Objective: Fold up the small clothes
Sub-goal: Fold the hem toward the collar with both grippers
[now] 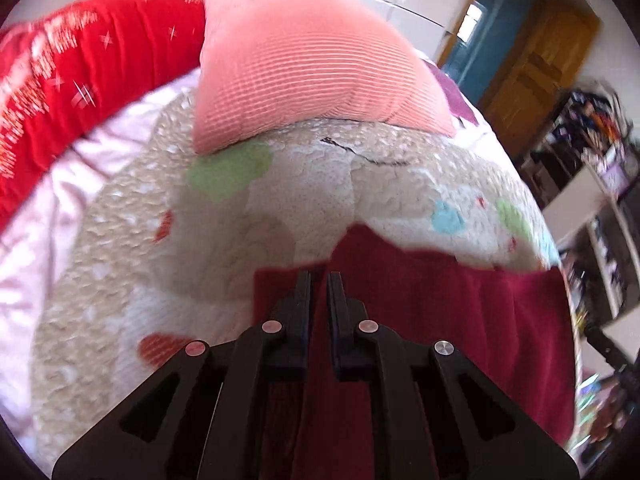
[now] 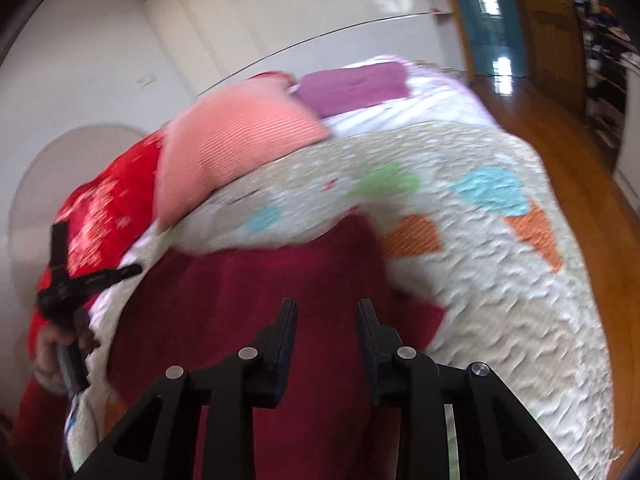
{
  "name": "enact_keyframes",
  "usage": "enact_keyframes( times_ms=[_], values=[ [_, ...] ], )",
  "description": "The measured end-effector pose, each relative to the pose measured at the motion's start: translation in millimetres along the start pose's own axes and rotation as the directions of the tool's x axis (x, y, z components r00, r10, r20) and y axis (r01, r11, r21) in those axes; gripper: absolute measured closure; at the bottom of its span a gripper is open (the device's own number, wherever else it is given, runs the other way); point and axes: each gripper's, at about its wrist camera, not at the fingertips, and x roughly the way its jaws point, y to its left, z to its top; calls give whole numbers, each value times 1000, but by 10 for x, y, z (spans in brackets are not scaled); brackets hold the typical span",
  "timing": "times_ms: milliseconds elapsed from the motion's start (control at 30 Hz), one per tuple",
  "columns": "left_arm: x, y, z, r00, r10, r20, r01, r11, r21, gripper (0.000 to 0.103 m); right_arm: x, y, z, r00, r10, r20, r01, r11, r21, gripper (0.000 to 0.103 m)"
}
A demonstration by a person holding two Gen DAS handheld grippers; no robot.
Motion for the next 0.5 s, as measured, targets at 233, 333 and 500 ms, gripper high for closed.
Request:
enact_keyframes(
  times_ms=[233, 333, 500],
  values=[
    [-120, -53, -582, 994, 105, -13, -104, 992, 68, 85, 320, 64, -524, 987, -113, -111, 104, 991, -87, 76],
    [-120, 115, -687, 997, 74, -20, -75, 997, -32, 72, 154, 209, -469, 987, -125, -99, 116, 989, -93, 75],
    [-473, 302, -926, 1000, -12, 21, 15, 990, -142, 71, -162, 482, -562, 996, -74, -50, 67, 989, -130, 62]
  ],
)
